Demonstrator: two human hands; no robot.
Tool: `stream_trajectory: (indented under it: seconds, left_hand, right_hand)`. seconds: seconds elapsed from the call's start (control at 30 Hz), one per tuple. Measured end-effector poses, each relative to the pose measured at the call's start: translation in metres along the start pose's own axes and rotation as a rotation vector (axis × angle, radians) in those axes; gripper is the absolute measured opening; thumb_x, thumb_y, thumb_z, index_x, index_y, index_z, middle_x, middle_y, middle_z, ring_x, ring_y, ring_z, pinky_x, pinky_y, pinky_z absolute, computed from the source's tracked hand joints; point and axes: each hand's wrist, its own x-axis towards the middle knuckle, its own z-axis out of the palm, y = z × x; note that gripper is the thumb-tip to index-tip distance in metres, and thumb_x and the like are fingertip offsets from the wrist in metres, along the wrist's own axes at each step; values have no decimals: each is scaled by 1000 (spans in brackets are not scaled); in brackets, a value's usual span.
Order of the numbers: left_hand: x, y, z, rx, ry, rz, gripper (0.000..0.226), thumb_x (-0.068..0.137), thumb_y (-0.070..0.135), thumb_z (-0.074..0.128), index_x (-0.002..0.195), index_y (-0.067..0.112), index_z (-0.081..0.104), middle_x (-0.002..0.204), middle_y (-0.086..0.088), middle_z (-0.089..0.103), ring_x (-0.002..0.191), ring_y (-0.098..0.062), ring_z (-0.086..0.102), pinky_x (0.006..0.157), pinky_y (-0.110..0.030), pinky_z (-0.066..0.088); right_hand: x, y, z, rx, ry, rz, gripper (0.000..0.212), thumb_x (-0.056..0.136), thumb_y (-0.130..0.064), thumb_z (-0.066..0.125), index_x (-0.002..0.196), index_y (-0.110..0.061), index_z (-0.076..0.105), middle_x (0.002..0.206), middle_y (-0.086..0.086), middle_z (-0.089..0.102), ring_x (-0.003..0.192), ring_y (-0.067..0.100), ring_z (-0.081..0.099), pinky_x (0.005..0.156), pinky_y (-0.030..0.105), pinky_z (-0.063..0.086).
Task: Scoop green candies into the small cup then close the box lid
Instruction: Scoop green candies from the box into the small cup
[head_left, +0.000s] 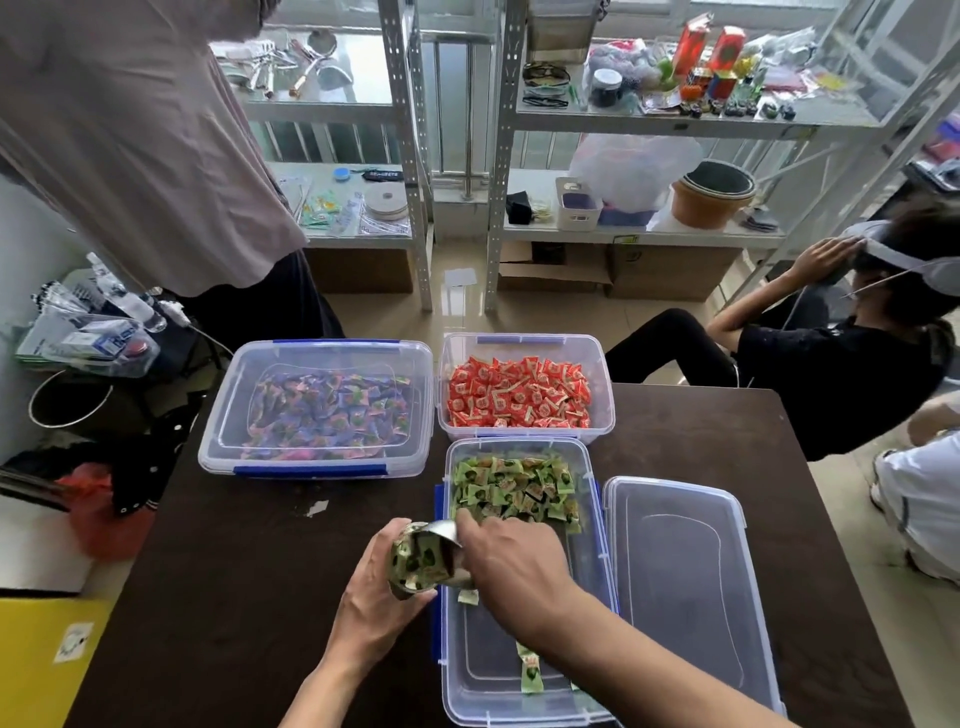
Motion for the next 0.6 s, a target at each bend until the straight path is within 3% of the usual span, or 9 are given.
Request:
stream_trajectory:
  seconds: [0.1, 0.17, 0.3, 0.43, 0.5, 0.6]
  left_hand:
    - [3, -3, 1, -12, -2, -35, 96, 62, 22, 95, 142, 36, 43, 131, 24, 56, 117, 18, 51, 92, -1, 41]
    - [2, -6, 1, -25, -13, -33, 96, 62, 20, 95, 141, 37, 42, 132, 23, 55, 120, 14, 52, 96, -5, 42]
    - [-3, -14, 2, -24, -23, -13, 94, 66, 21, 97, 141, 35, 41, 133, 21, 52, 121, 14, 50, 96, 1, 37]
    - [-4, -17, 4, -31, -20, -27, 91, 67, 28, 96, 140, 34, 43, 132, 18, 54, 121, 12, 50, 95, 2, 36]
    - [-4, -16, 4, -35, -12, -36, 90, 68, 32, 95, 141, 35, 43, 133, 21, 52, 122, 14, 48, 94, 4, 34]
    - [-2, -15, 2, -33, -14, -36, 89, 69, 34, 94, 142, 35, 42, 133, 24, 50, 122, 18, 45, 94, 5, 32]
  right_hand:
    - [0, -7, -4, -47, 9, -20, 44, 95, -6, 51, 138, -13, 45, 103, 12, 69, 91, 36, 67, 45, 32, 13]
    - [0, -5, -3, -48, 13, -21, 39, 95, -9, 53, 133, -16, 47, 100, 11, 68, 88, 34, 65, 47, 33, 21]
    - [-3, 9, 6, -7, 80, -14, 42, 94, -19, 63, 132, -21, 48, 89, 2, 70, 76, 27, 67, 50, 36, 42]
    - [-18, 41, 2, 162, 149, 131, 34, 99, -37, 50, 131, -28, 44, 107, -4, 71, 92, 23, 69, 65, 37, 49]
    - [-28, 65, 10, 184, 96, 278, 31, 100, -42, 44, 128, -29, 44, 112, -4, 70, 100, 25, 68, 71, 39, 48]
    - [-42, 95, 44, 175, -118, 459, 24, 97, -40, 39, 113, -25, 49, 111, 4, 69, 99, 33, 67, 74, 41, 50]
